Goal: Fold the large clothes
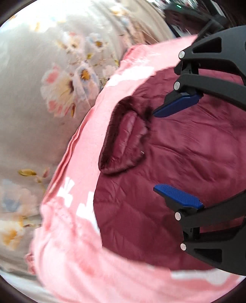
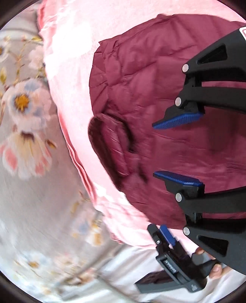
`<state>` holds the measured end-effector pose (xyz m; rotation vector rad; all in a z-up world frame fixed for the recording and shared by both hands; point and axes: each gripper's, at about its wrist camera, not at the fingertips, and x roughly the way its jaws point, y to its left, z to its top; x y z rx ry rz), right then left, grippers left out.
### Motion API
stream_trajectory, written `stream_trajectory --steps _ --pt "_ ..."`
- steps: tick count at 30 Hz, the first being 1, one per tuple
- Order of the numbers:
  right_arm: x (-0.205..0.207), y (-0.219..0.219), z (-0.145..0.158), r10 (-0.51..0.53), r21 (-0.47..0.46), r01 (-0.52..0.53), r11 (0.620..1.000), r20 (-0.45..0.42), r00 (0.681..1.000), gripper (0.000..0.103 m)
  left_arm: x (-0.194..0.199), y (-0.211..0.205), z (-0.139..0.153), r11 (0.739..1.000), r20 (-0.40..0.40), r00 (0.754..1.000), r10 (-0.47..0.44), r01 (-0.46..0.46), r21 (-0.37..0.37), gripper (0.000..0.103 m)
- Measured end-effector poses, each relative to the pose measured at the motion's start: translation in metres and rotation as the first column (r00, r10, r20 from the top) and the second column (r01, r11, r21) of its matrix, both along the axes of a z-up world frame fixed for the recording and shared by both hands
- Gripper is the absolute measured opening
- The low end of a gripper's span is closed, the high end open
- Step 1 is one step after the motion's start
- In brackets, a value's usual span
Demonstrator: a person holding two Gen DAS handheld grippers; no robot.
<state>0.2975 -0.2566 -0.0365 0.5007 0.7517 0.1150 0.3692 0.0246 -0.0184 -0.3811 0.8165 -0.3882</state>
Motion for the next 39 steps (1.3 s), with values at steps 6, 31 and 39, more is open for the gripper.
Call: stream_trajectory --steps 6,31,39 --pt "0.060 -0.022 -0.025 -0.051 0.167 0.058 0.984 -0.047 0.998 0.047 0.065 -0.023 -0.037 0.996 -0.186 0.982 0.019 -0.036 -0.088 0.070" --pt "0.065 -0.014 -0.073 0.038 -0.088 -0.046 0.995 -0.090 0.995 0.006 0.060 -0.026 -0.083 0.999 -0.134 0.991 0.007 -0.002 0.036 0.008" --pt "0.066 -0.005 -0.081 0.035 -0.162 -0.046 0.986 -0.072 0.997 0.005 0.049 -0.039 -0.092 0.991 -0.014 1.000 -0.008 0.010 0.136 0.009"
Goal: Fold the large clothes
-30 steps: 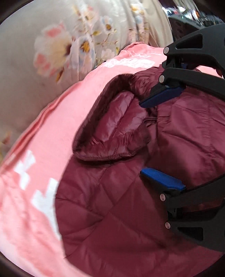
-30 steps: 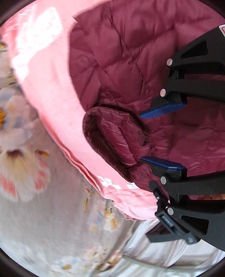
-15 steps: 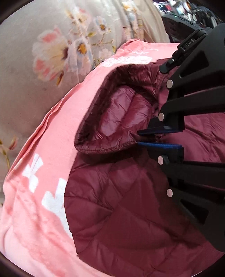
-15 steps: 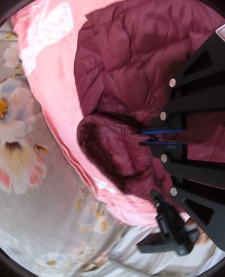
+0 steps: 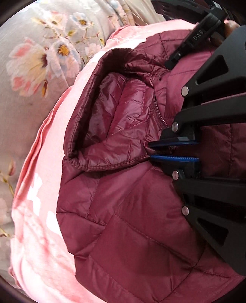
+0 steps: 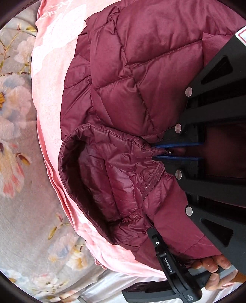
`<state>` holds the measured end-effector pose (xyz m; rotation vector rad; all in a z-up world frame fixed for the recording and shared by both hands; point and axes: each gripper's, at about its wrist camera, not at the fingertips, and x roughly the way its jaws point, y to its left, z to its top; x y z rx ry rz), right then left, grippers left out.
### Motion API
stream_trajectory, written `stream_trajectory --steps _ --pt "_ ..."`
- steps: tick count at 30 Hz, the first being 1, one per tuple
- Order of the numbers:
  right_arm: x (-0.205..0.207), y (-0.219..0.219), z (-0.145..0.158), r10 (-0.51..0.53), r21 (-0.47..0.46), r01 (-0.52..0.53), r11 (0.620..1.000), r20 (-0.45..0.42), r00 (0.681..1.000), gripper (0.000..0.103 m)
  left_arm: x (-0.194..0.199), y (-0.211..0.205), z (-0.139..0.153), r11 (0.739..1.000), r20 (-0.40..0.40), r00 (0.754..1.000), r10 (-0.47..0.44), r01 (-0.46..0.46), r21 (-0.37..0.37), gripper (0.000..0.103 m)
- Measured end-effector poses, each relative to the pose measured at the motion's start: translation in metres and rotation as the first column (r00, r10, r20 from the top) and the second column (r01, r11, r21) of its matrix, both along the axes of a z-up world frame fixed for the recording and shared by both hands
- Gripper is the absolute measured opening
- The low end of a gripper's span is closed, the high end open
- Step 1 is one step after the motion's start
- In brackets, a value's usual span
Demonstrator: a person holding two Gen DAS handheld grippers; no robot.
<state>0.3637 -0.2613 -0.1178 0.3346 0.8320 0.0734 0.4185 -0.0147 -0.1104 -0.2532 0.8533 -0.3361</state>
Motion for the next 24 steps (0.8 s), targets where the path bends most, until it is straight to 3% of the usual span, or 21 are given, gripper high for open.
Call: stream_trajectory --steps 6,15,20,24 --pt "0.003 -0.001 -0.002 -0.003 0.016 0.003 1.000 0.001 1.000 0.003 -0.004 -0.010 0.000 0.997 0.049 0.999 0.004 -0.008 0.071 0.009" --pt "-0.007 -0.021 0.000 0.027 0.130 -0.029 0.991 0.011 1.000 0.010 -0.011 -0.001 0.009 0.998 0.075 0.997 0.022 -0.026 0.053 0.016" --pt "-0.038 -0.032 0.028 0.050 0.004 -0.050 0.999 -0.011 0.999 0.019 -0.028 0.009 0.031 0.984 0.087 0.995 -0.044 0.028 0.175 0.030" --pt "-0.034 -0.046 0.074 0.035 0.001 -0.035 0.999 0.038 0.999 0.019 -0.012 0.029 0.071 0.992 0.106 0.994 -0.014 0.001 0.125 0.034"
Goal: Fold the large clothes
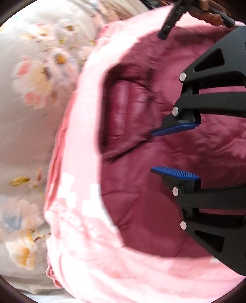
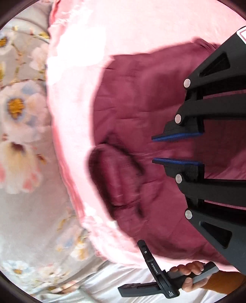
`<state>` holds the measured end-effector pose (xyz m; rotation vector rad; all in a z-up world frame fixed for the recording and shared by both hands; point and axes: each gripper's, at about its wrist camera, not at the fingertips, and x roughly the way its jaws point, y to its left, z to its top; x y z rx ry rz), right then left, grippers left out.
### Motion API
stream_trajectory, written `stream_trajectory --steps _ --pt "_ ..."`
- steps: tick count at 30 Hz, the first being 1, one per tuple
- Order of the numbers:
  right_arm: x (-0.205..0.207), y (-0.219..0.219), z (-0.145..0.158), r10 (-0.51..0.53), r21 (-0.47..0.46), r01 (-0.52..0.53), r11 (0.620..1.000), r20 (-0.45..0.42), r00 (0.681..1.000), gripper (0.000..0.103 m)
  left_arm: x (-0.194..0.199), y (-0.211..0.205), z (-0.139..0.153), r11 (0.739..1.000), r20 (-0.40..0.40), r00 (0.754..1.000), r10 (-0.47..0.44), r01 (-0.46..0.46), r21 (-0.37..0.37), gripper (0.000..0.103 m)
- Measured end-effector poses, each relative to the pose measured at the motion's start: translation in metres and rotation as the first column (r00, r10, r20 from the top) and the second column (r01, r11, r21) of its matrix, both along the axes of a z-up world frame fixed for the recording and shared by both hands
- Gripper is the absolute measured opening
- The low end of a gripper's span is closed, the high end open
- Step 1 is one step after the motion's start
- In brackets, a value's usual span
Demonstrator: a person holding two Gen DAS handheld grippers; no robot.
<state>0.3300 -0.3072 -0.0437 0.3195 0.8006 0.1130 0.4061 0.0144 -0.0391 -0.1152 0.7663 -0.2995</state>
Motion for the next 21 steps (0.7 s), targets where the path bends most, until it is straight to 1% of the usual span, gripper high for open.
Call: stream_trajectory --steps 1,3,4,5,7,9,11,13,15,16,18,21 --pt "0.018 -0.003 0.023 -0.027 0.028 0.026 0.999 0.042 0.999 0.019 0.007 0.002 0.010 1.000 0.011 1.000 0.017 -0.017 -0.015 0.034" --pt "0.040 -0.003 0.043 -0.055 0.039 0.051 0.998 0.094 0.994 0.019 0.028 0.002 0.039 0.998 0.045 0.998 0.051 -0.049 -0.037 0.037" --pt "0.054 -0.001 0.052 -0.075 0.036 0.071 0.997 0.121 0.990 0.019 0.036 0.000 0.047 0.997 0.055 0.996 0.068 -0.065 -0.042 0.039" --pt "0.066 0.000 0.059 -0.091 0.037 0.086 0.996 0.142 0.986 0.019 0.049 -0.002 0.057 0.995 0.057 0.995 0.084 -0.080 -0.059 0.040" --pt "0.091 0.003 0.063 -0.118 0.064 0.109 0.992 0.165 0.979 0.019 0.069 -0.009 0.067 0.990 0.047 0.994 0.102 -0.097 -0.098 0.040" --pt "0.112 0.004 0.060 -0.144 0.091 0.130 0.987 0.169 0.975 0.019 0.094 -0.018 0.069 0.984 0.016 0.993 0.121 -0.118 -0.132 0.040" --pt "0.128 0.007 0.051 -0.167 0.095 0.153 0.984 0.162 0.973 0.019 0.111 -0.026 0.062 0.980 -0.015 0.991 0.135 -0.136 -0.148 0.040" --pt "0.144 0.014 0.035 -0.170 0.086 0.159 0.983 0.132 0.977 0.019 0.121 -0.032 0.048 0.976 -0.037 0.988 0.148 -0.152 -0.157 0.040" --pt "0.154 0.021 0.019 -0.164 0.044 0.161 0.986 0.091 0.982 0.018 0.129 -0.039 0.030 0.980 -0.062 0.988 0.142 -0.149 -0.129 0.039" --pt "0.157 0.025 0.009 -0.154 0.024 0.153 0.988 0.068 0.986 0.017 0.132 -0.044 0.019 0.984 -0.075 0.987 0.139 -0.147 -0.101 0.039" --pt "0.157 0.030 -0.004 -0.130 0.006 0.130 0.992 0.035 0.991 0.015 0.133 -0.049 -0.002 0.988 -0.103 0.986 0.131 -0.138 -0.069 0.038" --pt "0.148 0.036 -0.018 -0.089 -0.025 0.089 0.996 0.009 0.996 0.015 0.130 -0.046 -0.023 0.990 -0.136 0.984 0.112 -0.123 -0.069 0.035"
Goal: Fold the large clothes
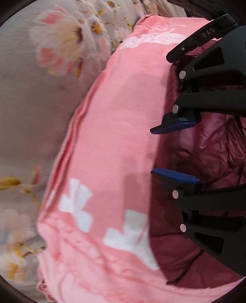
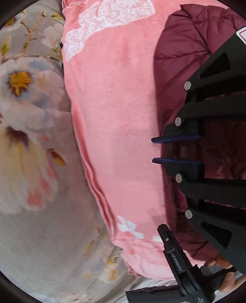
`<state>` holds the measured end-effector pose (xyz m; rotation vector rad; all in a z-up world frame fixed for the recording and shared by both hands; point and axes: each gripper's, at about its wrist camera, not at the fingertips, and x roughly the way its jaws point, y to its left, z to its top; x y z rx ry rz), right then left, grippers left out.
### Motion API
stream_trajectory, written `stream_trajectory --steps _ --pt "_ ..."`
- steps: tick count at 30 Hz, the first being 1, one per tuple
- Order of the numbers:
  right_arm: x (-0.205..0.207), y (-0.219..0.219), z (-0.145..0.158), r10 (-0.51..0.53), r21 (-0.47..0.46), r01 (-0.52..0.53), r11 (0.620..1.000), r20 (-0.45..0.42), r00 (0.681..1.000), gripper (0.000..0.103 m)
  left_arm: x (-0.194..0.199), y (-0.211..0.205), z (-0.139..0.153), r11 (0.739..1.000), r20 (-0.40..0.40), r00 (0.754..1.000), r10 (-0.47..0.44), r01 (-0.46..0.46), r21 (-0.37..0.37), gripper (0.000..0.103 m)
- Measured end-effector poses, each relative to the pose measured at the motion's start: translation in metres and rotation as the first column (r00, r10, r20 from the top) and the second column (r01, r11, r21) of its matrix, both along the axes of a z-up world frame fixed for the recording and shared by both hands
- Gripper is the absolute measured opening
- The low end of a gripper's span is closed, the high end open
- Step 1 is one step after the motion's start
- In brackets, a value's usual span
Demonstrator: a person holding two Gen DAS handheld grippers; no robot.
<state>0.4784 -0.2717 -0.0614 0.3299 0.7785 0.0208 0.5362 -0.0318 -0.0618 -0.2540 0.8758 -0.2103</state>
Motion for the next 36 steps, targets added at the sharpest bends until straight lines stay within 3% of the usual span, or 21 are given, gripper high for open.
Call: stream_trajectory --steps 7,13,20,26,36 --pt "-0.018 0.003 -0.025 0.048 -0.033 -0.050 0.998 -0.069 0.996 0.013 -0.017 0.007 -0.023 0.997 0.004 1.000 -0.019 0.019 0.074 0.033" --pt "-0.020 -0.002 -0.045 0.051 -0.060 -0.058 0.997 -0.116 0.992 0.005 -0.026 0.005 -0.038 0.991 0.012 0.999 -0.038 0.036 0.132 0.032" --pt "-0.020 0.001 -0.051 0.063 -0.101 -0.074 0.992 -0.108 0.992 0.002 -0.034 -0.007 -0.049 0.972 0.060 0.996 -0.065 0.050 0.232 0.032" --pt "-0.021 0.014 -0.052 0.050 -0.196 -0.066 0.978 -0.086 0.995 0.002 -0.042 -0.015 -0.053 0.956 0.121 0.991 -0.065 0.028 0.292 0.031" --pt "-0.020 0.019 -0.052 0.044 -0.236 -0.063 0.970 -0.086 0.995 0.002 -0.042 -0.021 -0.055 0.943 0.135 0.989 -0.061 0.013 0.333 0.031"
